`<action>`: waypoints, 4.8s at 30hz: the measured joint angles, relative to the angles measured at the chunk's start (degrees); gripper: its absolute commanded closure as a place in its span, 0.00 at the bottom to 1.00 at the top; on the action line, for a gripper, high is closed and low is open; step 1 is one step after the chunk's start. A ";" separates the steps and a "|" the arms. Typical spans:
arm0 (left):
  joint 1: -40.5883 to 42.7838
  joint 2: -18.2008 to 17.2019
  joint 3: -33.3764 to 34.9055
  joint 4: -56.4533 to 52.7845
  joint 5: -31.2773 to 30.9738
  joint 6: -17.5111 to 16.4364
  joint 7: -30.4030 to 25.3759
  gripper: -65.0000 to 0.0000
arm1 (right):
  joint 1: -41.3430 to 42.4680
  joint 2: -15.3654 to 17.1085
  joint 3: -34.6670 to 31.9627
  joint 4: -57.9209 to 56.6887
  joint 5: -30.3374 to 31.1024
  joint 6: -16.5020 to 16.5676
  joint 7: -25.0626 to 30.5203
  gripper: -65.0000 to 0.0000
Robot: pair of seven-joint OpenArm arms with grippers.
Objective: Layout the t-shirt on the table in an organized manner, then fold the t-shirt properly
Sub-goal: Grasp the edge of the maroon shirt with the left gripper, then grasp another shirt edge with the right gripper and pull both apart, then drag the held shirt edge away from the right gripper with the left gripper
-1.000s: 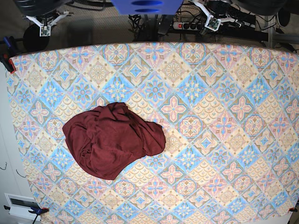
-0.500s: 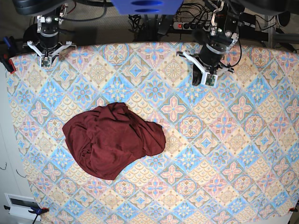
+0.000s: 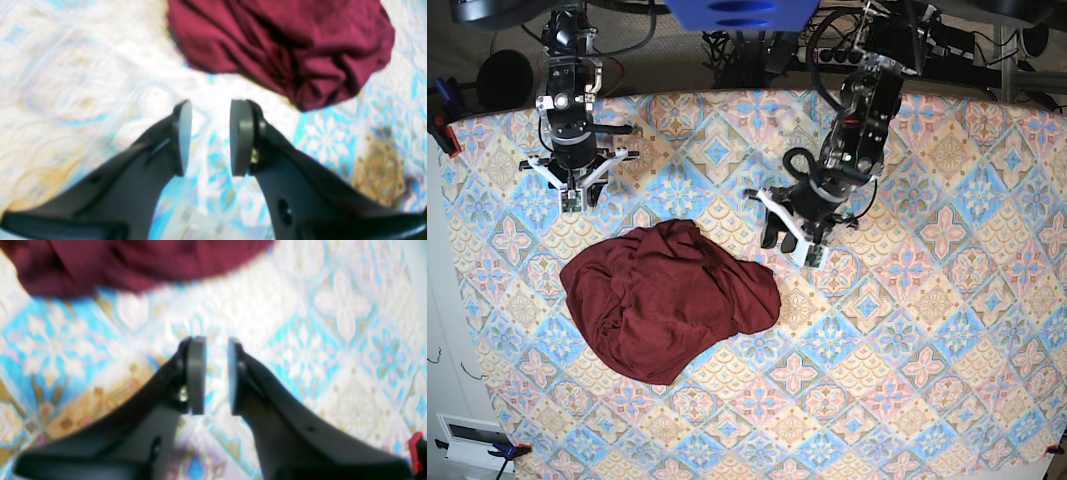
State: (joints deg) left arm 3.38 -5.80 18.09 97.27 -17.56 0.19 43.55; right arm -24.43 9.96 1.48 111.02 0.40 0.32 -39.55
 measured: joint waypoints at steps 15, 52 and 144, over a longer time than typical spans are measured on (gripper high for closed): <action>-23.91 13.81 4.92 -33.86 0.00 0.24 -1.07 0.59 | -0.44 0.28 0.02 -0.24 -0.11 -0.35 -0.74 0.69; -23.47 -25.18 -19.52 -26.29 -31.08 -9.94 -0.59 1.00 | 12.48 1.31 -11.89 -3.06 -0.11 0.04 -0.72 0.69; -24.35 -6.27 4.26 -25.22 -24.09 -10.54 15.28 0.56 | 7.10 4.94 22.12 0.81 0.04 24.55 -16.98 0.99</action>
State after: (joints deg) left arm -20.97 -12.08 22.35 72.05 -41.65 -10.35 58.83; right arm -17.32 14.90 23.59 111.83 0.45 24.86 -56.53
